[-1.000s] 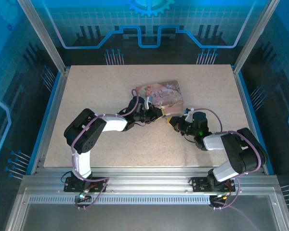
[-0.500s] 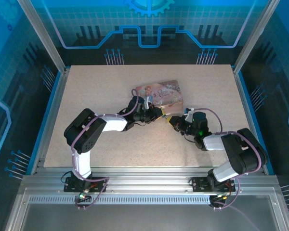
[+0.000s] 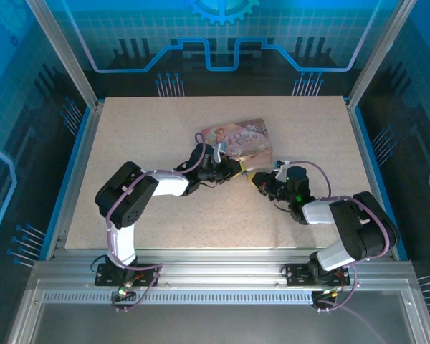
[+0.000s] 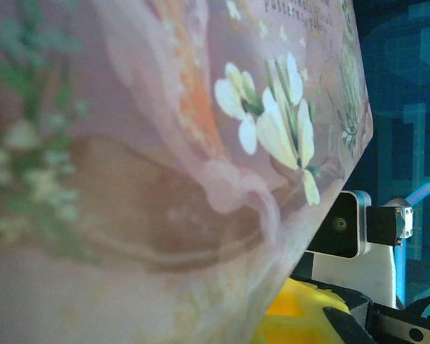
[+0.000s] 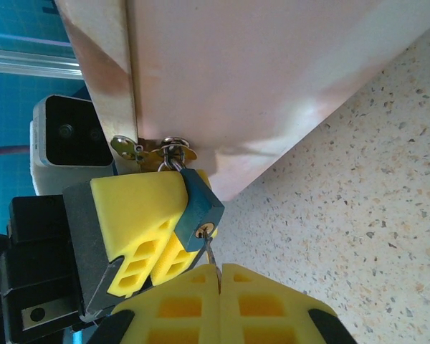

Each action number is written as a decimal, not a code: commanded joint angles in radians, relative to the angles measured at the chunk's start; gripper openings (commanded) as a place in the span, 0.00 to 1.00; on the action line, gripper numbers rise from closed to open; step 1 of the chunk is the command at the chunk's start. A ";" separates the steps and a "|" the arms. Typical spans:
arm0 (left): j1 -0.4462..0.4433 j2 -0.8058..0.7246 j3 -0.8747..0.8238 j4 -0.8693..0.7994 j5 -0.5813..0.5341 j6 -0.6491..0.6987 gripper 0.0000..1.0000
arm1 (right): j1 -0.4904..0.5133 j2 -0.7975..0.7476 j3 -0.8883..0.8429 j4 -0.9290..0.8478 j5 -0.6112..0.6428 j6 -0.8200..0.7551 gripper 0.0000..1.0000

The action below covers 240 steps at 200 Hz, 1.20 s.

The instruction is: Unlock the padlock with the key

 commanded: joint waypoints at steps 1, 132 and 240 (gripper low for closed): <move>0.002 0.025 -0.002 0.080 0.076 -0.045 0.06 | 0.019 0.006 0.012 0.078 0.034 0.032 0.00; 0.001 0.031 0.008 0.119 0.100 -0.077 0.05 | 0.029 0.109 -0.014 0.193 0.075 0.140 0.00; 0.001 0.023 0.005 0.157 0.123 -0.106 0.00 | 0.028 0.314 0.005 0.383 0.066 0.299 0.00</move>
